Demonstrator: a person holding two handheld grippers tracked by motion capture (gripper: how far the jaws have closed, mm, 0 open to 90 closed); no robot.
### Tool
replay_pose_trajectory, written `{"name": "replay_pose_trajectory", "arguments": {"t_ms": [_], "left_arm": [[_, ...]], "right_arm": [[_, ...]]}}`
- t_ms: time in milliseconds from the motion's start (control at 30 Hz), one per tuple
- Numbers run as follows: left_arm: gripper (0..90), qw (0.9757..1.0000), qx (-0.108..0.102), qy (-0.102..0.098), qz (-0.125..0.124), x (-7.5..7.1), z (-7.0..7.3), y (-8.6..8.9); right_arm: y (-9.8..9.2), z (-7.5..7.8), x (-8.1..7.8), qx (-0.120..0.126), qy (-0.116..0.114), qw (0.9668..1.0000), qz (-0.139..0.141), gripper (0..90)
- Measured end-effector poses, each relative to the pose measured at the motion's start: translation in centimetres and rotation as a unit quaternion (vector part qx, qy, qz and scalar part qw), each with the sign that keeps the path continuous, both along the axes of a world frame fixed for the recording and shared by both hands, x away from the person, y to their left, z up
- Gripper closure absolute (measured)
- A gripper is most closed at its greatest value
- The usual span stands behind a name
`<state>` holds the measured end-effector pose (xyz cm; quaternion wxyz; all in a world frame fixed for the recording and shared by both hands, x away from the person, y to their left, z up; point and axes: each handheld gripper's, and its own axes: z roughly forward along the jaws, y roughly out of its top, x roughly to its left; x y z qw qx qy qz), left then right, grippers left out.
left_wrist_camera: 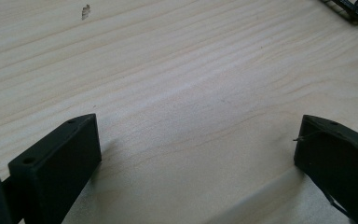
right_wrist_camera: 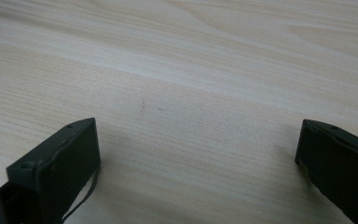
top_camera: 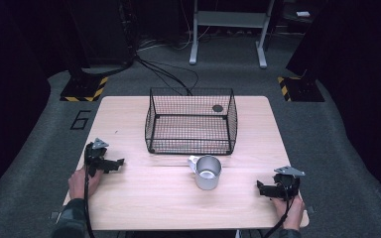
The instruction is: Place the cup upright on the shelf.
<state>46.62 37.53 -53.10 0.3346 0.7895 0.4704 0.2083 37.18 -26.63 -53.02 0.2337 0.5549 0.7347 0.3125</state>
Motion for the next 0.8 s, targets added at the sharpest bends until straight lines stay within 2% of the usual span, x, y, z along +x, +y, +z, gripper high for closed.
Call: {"name": "replay_pose_trajectory", "arguments": {"t_ms": [800], "left_arm": [[0.3, 1.0, 0.001, 0.001, -0.002, 0.01, 0.01, 0.02]], "right_arm": [[0.21, 0.02, -0.01, 0.0, -0.001, 1.0, -0.002, 0.0]]}}
